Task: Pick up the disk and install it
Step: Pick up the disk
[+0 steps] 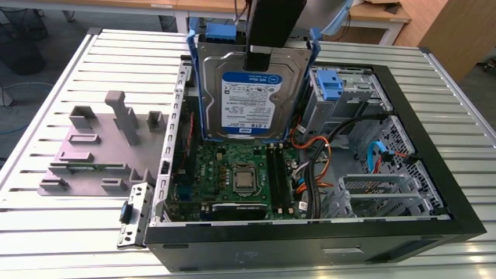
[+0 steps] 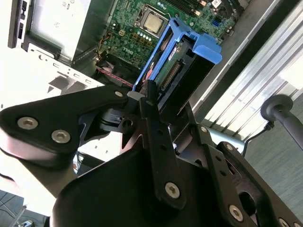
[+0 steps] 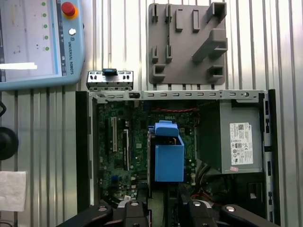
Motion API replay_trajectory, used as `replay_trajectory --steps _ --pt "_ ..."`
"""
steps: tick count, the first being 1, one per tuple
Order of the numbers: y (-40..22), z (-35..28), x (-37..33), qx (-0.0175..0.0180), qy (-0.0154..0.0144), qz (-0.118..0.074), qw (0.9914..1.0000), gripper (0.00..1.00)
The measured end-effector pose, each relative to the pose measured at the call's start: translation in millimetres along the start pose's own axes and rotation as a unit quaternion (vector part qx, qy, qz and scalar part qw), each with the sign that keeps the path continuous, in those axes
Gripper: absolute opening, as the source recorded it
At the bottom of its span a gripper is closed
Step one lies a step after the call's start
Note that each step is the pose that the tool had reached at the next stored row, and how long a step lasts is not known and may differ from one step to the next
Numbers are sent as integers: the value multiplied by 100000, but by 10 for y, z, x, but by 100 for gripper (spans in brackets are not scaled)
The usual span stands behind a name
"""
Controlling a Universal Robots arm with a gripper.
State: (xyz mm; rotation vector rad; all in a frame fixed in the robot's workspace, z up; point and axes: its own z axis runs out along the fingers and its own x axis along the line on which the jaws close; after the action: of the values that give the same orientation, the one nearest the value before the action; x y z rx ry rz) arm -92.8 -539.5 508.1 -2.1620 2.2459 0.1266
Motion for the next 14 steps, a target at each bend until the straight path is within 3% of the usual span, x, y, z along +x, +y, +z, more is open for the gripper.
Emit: replay_trajectory --steps 14 --pt "-6 0 76 -1 0 -3 100000 35"
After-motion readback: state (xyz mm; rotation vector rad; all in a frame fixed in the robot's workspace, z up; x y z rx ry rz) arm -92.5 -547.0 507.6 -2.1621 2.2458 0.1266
